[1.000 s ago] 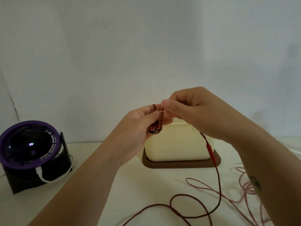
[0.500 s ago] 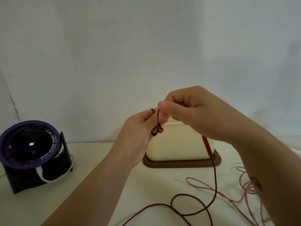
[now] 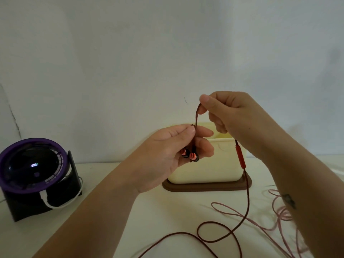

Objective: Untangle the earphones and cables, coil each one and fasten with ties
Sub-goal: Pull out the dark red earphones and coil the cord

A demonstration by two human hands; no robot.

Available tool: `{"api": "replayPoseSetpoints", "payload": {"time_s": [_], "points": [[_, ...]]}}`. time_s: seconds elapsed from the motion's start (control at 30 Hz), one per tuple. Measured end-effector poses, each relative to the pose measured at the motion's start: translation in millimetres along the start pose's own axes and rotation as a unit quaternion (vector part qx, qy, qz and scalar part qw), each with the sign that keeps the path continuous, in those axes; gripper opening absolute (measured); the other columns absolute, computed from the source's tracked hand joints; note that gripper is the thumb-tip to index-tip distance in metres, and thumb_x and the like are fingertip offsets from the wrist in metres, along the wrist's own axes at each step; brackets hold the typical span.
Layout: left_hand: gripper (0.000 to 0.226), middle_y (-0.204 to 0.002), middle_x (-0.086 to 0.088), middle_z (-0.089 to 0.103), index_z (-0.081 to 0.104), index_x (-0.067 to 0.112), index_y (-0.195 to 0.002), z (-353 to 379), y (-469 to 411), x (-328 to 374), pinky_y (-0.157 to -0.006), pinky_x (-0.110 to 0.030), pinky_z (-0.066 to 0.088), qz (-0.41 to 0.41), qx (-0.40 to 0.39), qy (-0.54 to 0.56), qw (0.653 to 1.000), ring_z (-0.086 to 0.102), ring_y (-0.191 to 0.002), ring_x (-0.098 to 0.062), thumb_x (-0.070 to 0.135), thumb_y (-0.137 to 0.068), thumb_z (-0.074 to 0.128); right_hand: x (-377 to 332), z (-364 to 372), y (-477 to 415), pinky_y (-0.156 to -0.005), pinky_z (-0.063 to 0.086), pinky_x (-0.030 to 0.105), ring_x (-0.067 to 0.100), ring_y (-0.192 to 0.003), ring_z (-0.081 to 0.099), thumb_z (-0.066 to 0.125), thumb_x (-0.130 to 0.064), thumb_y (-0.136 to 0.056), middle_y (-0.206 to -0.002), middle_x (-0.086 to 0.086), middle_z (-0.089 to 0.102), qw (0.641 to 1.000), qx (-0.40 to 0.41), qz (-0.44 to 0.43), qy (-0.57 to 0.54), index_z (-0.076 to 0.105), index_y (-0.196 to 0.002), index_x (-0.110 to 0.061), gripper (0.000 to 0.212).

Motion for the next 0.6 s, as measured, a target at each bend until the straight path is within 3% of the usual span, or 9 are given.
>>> {"api": "replayPoseSetpoints", "payload": {"time_s": [0.07,0.13,0.23,0.33,0.47,0.6], "points": [[0.027,-0.077,-0.001,0.069,0.066,0.009,-0.097,4.1,2.5,9.4,-0.082,-0.026,0.054,0.011,-0.027,0.035,0.999,0.067,-0.079,-0.015,0.023,-0.094,0.043,8.9,4.6,-0.9,-0.056,0.032,0.029,0.007,-0.048,0.037,0.052,-0.038,-0.094,-0.048,-0.012,0.044,1.000,-0.009,0.013,0.005,0.066,-0.073,-0.015,0.034],[0.027,-0.083,-0.001,0.071,0.066,0.010,-0.100,5.9,4.0,20.0,-0.081,-0.028,0.055,0.030,-0.034,0.057,0.997,0.068,-0.083,-0.015,0.022,-0.093,0.043,16.0,15.7,0.5,-0.056,0.034,0.030,0.012,-0.053,0.041,0.051,-0.035,-0.095,-0.057,-0.002,0.051,0.999,-0.047,0.017,0.008,0.065,-0.074,-0.009,0.036],[0.031,-0.092,-0.003,0.073,0.061,0.009,-0.107,-1.0,3.7,33.9,-0.078,-0.026,0.056,0.072,0.006,0.118,0.990,0.070,-0.088,-0.014,0.019,-0.083,0.042,21.6,38.1,7.6,-0.050,0.029,0.026,0.010,-0.050,0.032,0.049,-0.030,-0.094,-0.052,-0.007,0.044,0.992,-0.121,0.035,-0.005,0.062,-0.060,-0.023,0.037],[0.030,-0.100,-0.003,0.073,0.058,0.009,-0.111,-17.4,1.9,39.3,-0.080,-0.025,0.056,0.116,0.070,0.157,0.978,0.069,-0.096,-0.014,0.014,-0.087,0.042,19.8,57.8,14.6,-0.048,0.027,0.022,0.010,-0.048,0.030,0.046,-0.034,-0.096,-0.050,-0.011,0.038,0.981,-0.188,0.043,0.029,0.067,-0.074,-0.018,0.035],[0.026,-0.103,-0.004,0.073,0.056,0.009,-0.114,-39.4,0.5,28.6,-0.084,-0.026,0.055,0.104,0.147,0.119,0.976,0.069,-0.099,-0.014,0.010,-0.099,0.035,8.1,62.2,16.9,-0.049,0.031,0.017,0.005,-0.044,0.033,0.044,-0.033,-0.098,-0.044,-0.013,0.038,0.975,-0.202,0.026,0.089,0.066,-0.080,-0.014,0.034],[0.028,-0.106,-0.005,0.072,0.055,0.010,-0.118,-43.4,-0.1,19.1,-0.092,-0.028,0.052,0.069,0.155,0.030,0.985,0.067,-0.103,-0.014,0.013,-0.101,0.034,-4.1,60.7,23.1,-0.050,0.035,0.015,0.004,-0.045,0.039,0.051,-0.030,-0.095,-0.052,-0.009,0.046,0.956,-0.232,0.006,0.178,0.068,-0.084,-0.019,0.023]]}}
Point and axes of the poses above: each hand's wrist, its own y-axis away from the middle knuckle, its own z-axis out of the palm, x = y × z, the point moved 7 cm from there along -y, towards the middle knuckle
